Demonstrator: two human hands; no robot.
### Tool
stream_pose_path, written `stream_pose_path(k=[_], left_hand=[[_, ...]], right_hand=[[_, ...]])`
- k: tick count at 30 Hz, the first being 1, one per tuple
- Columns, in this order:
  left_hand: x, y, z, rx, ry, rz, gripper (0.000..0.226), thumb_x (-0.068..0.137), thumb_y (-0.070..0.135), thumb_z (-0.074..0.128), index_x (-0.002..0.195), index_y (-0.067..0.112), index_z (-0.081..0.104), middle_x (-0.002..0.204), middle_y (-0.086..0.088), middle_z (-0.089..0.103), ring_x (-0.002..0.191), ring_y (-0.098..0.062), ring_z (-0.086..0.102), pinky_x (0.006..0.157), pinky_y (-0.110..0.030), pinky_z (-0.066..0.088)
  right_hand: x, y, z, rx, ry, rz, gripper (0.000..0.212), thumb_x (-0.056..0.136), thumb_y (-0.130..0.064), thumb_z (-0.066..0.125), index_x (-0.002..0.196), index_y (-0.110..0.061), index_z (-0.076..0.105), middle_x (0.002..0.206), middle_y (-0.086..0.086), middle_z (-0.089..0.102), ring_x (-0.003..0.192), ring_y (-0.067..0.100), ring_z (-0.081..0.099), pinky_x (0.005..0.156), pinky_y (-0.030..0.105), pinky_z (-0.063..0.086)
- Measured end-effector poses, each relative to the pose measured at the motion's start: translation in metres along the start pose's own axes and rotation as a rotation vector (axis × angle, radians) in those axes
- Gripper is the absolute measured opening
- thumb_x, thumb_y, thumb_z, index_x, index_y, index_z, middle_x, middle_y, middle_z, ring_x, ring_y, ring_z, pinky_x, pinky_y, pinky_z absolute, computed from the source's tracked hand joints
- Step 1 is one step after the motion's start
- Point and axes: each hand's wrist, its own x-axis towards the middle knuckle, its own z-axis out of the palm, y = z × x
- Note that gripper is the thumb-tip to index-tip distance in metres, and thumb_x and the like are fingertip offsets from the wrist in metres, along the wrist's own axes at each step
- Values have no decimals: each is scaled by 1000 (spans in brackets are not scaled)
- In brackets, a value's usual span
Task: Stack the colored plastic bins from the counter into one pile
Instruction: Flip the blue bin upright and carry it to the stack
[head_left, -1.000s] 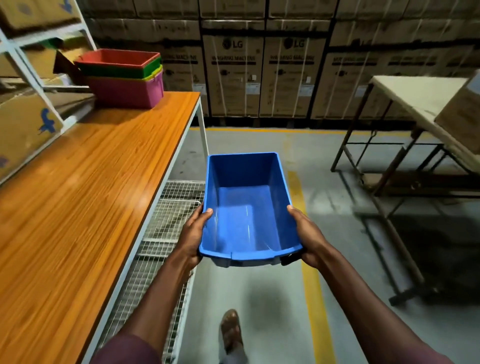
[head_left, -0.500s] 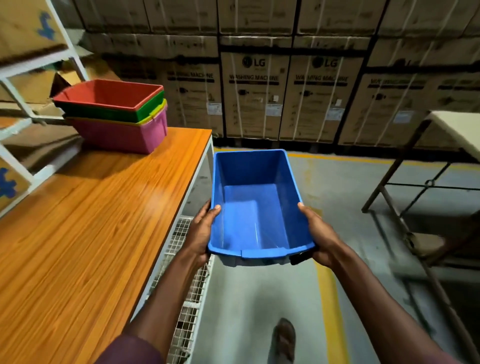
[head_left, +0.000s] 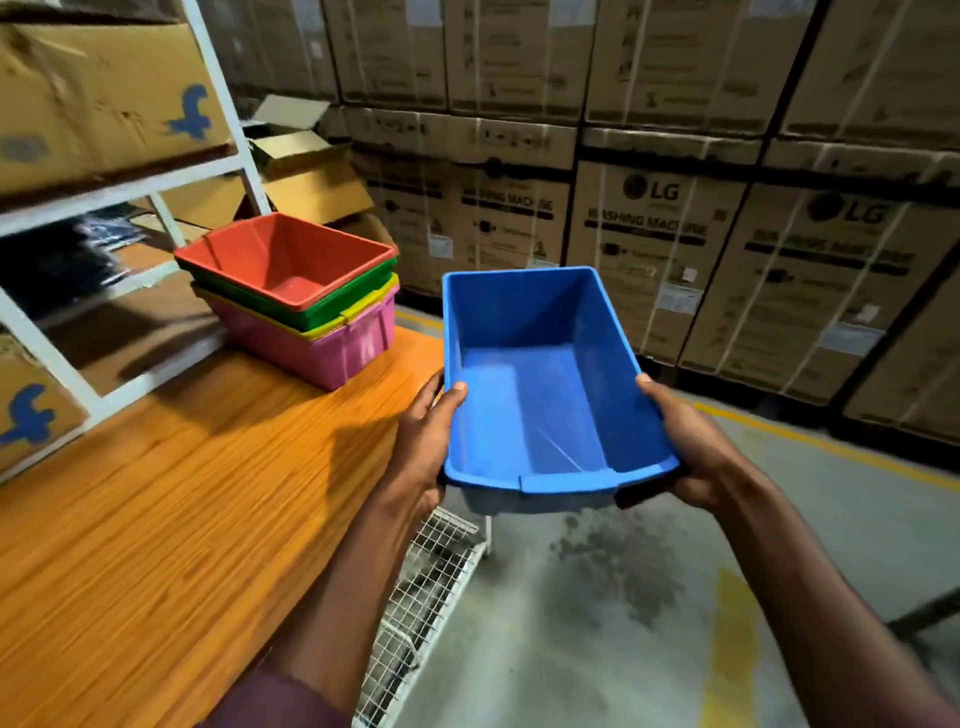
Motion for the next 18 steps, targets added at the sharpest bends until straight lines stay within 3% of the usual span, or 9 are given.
stream_pose_path(k=[4, 8, 11, 13, 16, 18], left_hand=[[52, 32, 20, -39, 88, 80, 19, 101, 18, 58, 113, 27, 69, 103, 5, 79, 92, -17, 76, 74, -33, 62], [100, 70, 25, -44, 186, 169, 27, 101, 16, 57, 127, 20, 64, 100, 7, 78, 83, -10, 76, 63, -25, 59], [126, 101, 25, -31, 243, 207, 28, 101, 17, 55, 127, 18, 65, 103, 3, 78, 87, -15, 75, 72, -32, 63], [141, 120, 22, -32, 303, 228, 27, 101, 17, 55, 126, 18, 66, 110, -2, 77, 94, -20, 74, 81, -37, 62], [160, 147, 14, -24, 390, 280, 26, 100, 18, 57, 123, 18, 68, 110, -4, 77, 93, -20, 74, 77, -35, 62], [172, 166, 9, -14, 456, 311, 26, 99, 21, 59, 123, 19, 68, 102, 0, 79, 84, -16, 75, 67, -31, 62]], right_hand=[[57, -67, 6, -56, -96, -25, 54, 98, -65, 49, 120, -20, 69, 104, 15, 77, 88, 47, 70, 74, 87, 45], [106, -127, 34, -107, -184, -52, 52, 99, -64, 47, 118, -18, 65, 112, 23, 68, 97, 52, 64, 81, 91, 39], [139, -165, 62, -99, -280, -84, 55, 97, -65, 49, 124, -20, 66, 119, 18, 73, 102, 51, 67, 78, 90, 42], [162, -188, 81, -84, -329, -110, 52, 96, -63, 52, 124, -22, 68, 126, 20, 72, 104, 48, 69, 88, 89, 40], [182, -225, 113, -102, -412, -154, 44, 101, -57, 48, 111, -21, 70, 101, 15, 79, 81, 40, 73, 97, 84, 39], [195, -251, 132, -134, -498, -165, 41, 102, -55, 45, 107, -23, 70, 89, 11, 79, 68, 37, 73, 90, 86, 41]])
